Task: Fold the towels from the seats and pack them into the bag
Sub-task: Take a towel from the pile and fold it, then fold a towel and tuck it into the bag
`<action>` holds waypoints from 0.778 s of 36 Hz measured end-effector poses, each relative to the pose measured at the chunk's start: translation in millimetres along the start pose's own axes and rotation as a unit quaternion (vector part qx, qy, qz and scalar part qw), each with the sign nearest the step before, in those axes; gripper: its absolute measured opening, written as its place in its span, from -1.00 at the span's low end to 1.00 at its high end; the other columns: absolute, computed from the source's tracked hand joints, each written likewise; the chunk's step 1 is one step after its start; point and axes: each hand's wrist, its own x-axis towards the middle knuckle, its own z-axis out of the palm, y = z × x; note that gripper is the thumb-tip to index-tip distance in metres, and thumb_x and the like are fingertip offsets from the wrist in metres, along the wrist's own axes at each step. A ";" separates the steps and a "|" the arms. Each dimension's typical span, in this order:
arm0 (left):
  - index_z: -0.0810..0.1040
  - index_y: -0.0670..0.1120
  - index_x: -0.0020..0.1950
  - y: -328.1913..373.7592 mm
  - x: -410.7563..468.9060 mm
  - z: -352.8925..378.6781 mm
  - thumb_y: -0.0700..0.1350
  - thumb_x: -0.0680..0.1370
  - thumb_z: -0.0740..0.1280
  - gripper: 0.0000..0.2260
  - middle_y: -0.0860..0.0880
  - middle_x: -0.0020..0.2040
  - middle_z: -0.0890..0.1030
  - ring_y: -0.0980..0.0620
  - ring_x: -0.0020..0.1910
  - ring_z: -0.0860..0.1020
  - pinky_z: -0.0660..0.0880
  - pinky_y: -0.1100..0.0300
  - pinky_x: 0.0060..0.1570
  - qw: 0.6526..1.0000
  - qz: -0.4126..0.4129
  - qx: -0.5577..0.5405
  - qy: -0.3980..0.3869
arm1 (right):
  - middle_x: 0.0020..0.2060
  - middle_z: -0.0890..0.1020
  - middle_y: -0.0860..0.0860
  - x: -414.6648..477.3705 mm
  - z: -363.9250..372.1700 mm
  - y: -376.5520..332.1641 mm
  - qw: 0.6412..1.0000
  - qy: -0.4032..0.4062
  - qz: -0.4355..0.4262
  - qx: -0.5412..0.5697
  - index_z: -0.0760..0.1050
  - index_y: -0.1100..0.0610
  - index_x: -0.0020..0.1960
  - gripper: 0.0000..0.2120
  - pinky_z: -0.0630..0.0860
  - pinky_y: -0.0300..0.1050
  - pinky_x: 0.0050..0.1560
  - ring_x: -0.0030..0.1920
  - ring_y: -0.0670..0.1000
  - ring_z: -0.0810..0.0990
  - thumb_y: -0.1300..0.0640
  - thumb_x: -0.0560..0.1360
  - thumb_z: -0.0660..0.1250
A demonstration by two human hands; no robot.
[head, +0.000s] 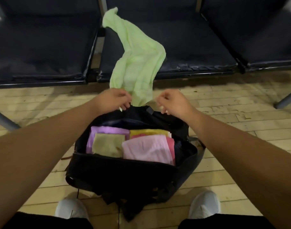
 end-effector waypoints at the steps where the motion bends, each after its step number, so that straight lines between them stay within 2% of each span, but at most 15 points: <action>1: 0.59 -0.07 -0.06 5.8 3.3 -8.4 -0.11 0.61 0.30 -0.90 -0.07 -0.14 0.66 -0.02 -0.17 0.60 0.46 0.29 -0.24 0.998 0.008 0.014 0.054 | -0.05 0.69 0.22 5.8 -3.6 -13.5 0.999 0.026 0.012 0.022 0.57 0.23 0.06 -0.71 0.64 0.05 -0.13 -0.19 0.14 0.69 -0.01 0.60 0.31; 3: 0.53 -0.10 -0.01 13.3 8.6 -23.3 -0.09 0.56 0.31 -0.91 -0.02 -0.15 0.59 -0.02 -0.16 0.55 0.41 0.23 -0.26 0.984 0.000 0.054 0.171 | 0.14 0.62 0.32 18.8 -7.7 -33.8 0.996 0.056 0.047 0.057 0.53 0.39 0.21 -0.51 0.63 0.19 0.04 0.01 0.25 0.68 -0.06 0.59 0.33; 5: 0.43 -0.17 0.16 17.9 14.9 -30.9 -0.07 0.53 0.33 -0.73 -0.07 0.00 0.53 -0.07 -0.04 0.53 0.37 0.17 -0.28 0.968 -0.041 0.042 0.246 | 0.24 0.60 0.26 27.4 -6.8 -47.8 0.990 0.040 0.089 0.104 0.48 0.37 0.32 -0.42 0.65 0.15 0.06 0.01 0.21 0.70 -0.12 0.57 0.35; 8: 0.26 -0.21 0.37 26.2 22.4 -27.7 0.03 0.50 0.38 -0.43 -0.19 0.31 0.32 -0.18 0.18 0.45 0.38 0.10 -0.04 0.956 -0.122 0.003 0.267 | 0.24 0.49 0.06 36.7 2.5 -57.9 0.937 0.001 0.164 0.308 0.35 0.20 0.44 -0.41 0.68 0.06 0.03 -0.05 0.13 0.73 -0.07 0.55 0.41; 10: 0.25 -0.22 0.39 28.5 24.7 -19.3 0.04 0.50 0.41 -0.39 -0.20 0.36 0.25 -0.16 0.06 0.47 0.37 0.11 -0.08 0.956 -0.135 0.011 0.259 | 0.19 0.53 0.14 40.1 10.6 -57.9 0.887 -0.026 0.192 0.420 0.46 0.21 0.31 -0.60 0.68 0.05 0.01 -0.08 0.15 0.73 0.04 0.56 0.43; 12: 0.34 -0.25 0.33 23.7 27.6 -15.5 0.02 0.50 0.43 -0.46 -0.20 0.32 0.27 -0.04 -0.16 0.43 0.32 0.19 -0.26 0.958 -0.132 0.024 0.255 | 0.12 0.62 0.20 41.0 21.6 -58.4 0.878 -0.044 0.207 0.429 0.53 0.19 0.15 -0.79 0.68 -0.07 -0.16 -0.19 0.08 0.68 0.13 0.56 0.42; 13: 0.41 -0.26 0.25 20.3 28.9 -14.7 0.02 0.50 0.44 -0.52 -0.21 0.27 0.32 -0.03 -0.17 0.41 0.29 0.21 -0.29 0.960 -0.120 0.040 0.251 | 0.10 0.65 0.18 41.1 27.0 -58.6 0.886 -0.040 0.216 0.407 0.55 0.20 0.12 -0.82 0.63 -0.13 -0.29 -0.27 0.03 0.61 0.16 0.56 0.43; 15: 0.53 -0.26 0.02 12.9 31.0 -13.8 0.02 0.50 0.44 -0.65 -0.21 0.07 0.49 -0.13 0.03 0.47 0.27 0.29 -0.16 0.965 -0.088 0.086 0.233 | -0.05 0.65 0.09 40.8 33.8 -59.7 0.908 -0.022 0.226 0.354 0.56 0.20 0.08 -0.86 0.49 -0.22 -0.46 -0.37 -0.06 0.46 0.19 0.55 0.42; 17: 0.61 -0.26 -0.10 9.8 29.3 -11.2 -0.01 0.52 0.44 -0.71 -0.19 -0.07 0.62 -0.19 0.17 0.50 0.38 0.20 0.02 0.968 -0.068 0.102 0.220 | -0.11 0.62 0.08 38.0 34.4 -63.4 0.923 -0.018 0.211 0.320 0.57 0.20 0.10 -0.85 0.47 -0.21 -0.43 -0.35 -0.06 0.46 0.17 0.57 0.41; 18: 0.64 -0.23 -0.11 11.1 26.4 -9.6 -0.04 0.52 0.43 -0.77 -0.18 -0.09 0.64 -0.17 0.14 0.52 0.45 0.12 0.03 0.971 -0.060 0.096 0.210 | -0.06 0.64 0.09 35.6 32.1 -65.4 0.929 -0.017 0.196 0.314 0.58 0.21 0.14 -0.82 0.51 -0.19 -0.36 -0.28 -0.04 0.52 0.17 0.57 0.40; 19: 0.63 -0.17 -0.14 13.6 23.1 -7.9 -0.07 0.53 0.42 -0.83 -0.14 -0.11 0.64 -0.13 0.07 0.55 0.47 0.10 -0.06 0.975 -0.051 0.088 0.198 | 0.00 0.66 0.09 33.2 28.8 -67.3 0.935 -0.011 0.181 0.304 0.57 0.20 0.17 -0.79 0.53 -0.17 -0.29 -0.19 -0.02 0.58 0.16 0.57 0.40; 21: 0.52 -0.07 -0.20 23.7 14.0 -6.5 -0.10 0.55 0.37 -0.86 -0.03 -0.18 0.56 -0.02 -0.11 0.53 0.39 0.15 -0.26 0.985 -0.034 0.038 0.168 | 0.11 0.66 0.06 27.5 17.7 -70.2 0.951 0.012 0.156 0.268 0.56 0.18 0.24 -0.73 0.55 -0.14 -0.11 0.04 0.02 0.62 0.13 0.57 0.40; 24: 0.47 -0.09 -0.08 37.5 -3.6 -16.7 -0.09 0.58 0.27 -0.91 -0.05 -0.08 0.54 0.01 -0.10 0.51 0.42 0.13 -0.12 0.981 -0.044 -0.112 0.149 | 0.12 0.66 0.08 14.0 -4.2 -74.7 0.954 0.043 0.125 0.270 0.53 0.20 0.27 -0.73 0.57 0.05 0.18 0.16 0.12 0.63 0.12 0.62 0.32; 26: 0.51 -0.13 0.00 44.4 -16.9 -29.7 -0.09 0.52 0.27 -0.85 -0.16 0.04 0.61 -0.11 0.02 0.60 0.55 0.00 0.07 0.951 -0.060 -0.269 0.143 | 0.06 0.67 0.09 2.1 -20.4 -77.5 0.936 0.056 0.126 0.322 0.52 0.17 0.23 -0.79 0.61 0.15 0.13 0.08 0.14 0.67 0.10 0.66 0.25; 28: 0.55 -0.18 0.12 51.6 -31.8 -43.2 -0.16 0.57 0.24 -0.81 -0.18 0.08 0.64 -0.12 0.01 0.64 0.62 0.01 -0.01 0.912 -0.056 -0.383 0.137 | 0.02 0.68 0.09 -11.5 -37.7 -80.0 0.922 0.062 0.138 0.356 0.51 0.14 0.21 -0.80 0.67 0.10 -0.09 -0.01 0.13 0.70 0.07 0.66 0.26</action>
